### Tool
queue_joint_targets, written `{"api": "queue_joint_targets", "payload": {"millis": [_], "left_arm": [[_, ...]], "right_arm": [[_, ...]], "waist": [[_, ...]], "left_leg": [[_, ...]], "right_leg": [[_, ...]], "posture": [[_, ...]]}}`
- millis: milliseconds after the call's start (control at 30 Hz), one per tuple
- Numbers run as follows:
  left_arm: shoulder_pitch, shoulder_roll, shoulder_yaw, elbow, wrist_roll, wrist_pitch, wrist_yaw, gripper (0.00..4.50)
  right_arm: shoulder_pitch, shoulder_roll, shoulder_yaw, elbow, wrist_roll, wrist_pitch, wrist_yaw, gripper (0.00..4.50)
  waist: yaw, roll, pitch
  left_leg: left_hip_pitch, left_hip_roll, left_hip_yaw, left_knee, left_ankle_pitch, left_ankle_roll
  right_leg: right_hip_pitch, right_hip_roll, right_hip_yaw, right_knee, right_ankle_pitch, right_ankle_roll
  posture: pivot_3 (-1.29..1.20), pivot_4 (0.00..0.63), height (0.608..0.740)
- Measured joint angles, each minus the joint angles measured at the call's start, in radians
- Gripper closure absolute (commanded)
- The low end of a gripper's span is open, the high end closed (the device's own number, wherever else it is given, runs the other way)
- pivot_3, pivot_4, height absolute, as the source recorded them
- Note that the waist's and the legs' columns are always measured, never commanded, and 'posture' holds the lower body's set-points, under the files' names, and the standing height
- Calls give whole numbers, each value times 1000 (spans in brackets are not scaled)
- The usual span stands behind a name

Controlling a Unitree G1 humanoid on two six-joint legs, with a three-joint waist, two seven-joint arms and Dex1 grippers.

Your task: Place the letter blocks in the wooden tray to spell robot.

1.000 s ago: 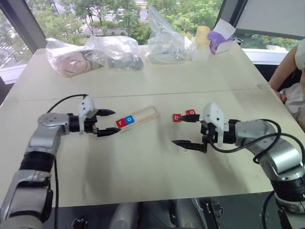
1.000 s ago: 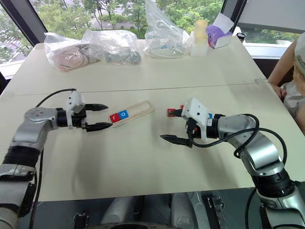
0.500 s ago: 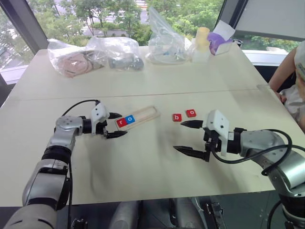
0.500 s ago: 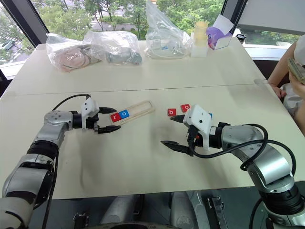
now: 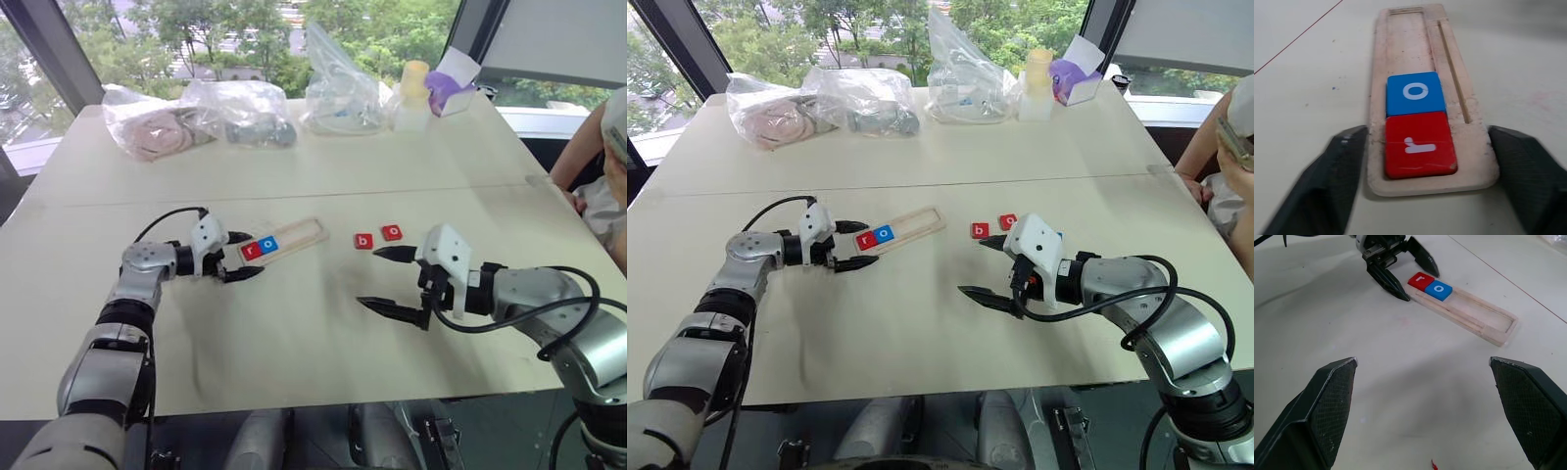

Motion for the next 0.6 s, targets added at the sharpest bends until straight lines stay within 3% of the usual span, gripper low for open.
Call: {"api": "queue_joint_targets", "payload": {"millis": [267, 500, 600], "left_arm": [[41, 0, 3, -68, 2, 7, -17, 1396], [308, 15, -64, -562, -87, 164, -171, 1396], [360, 35, -82, -670, -88, 218, -170, 1396]], "right_arm": [[-1, -3, 2, 0, -1, 0, 0, 0], [-9, -21, 4, 1, -1, 0, 7, 0], [-10, -21, 5, 1, -1, 0, 8, 0]], "waist": [[-2, 0, 0], [-3, 0, 0], [-2, 0, 0]], "left_leg": [[7, 0, 0, -2, 0, 0], [5, 0, 3, -4, -2, 3], [5, 0, 2, -4, -2, 3]], "right_leg": [[7, 0, 0, -2, 0, 0], [4, -3, 4, -4, -1, 0], [4, -4, 3, -4, -2, -1]], "posture": [[0, 150, 740], [0, 150, 740], [0, 150, 740]]}}
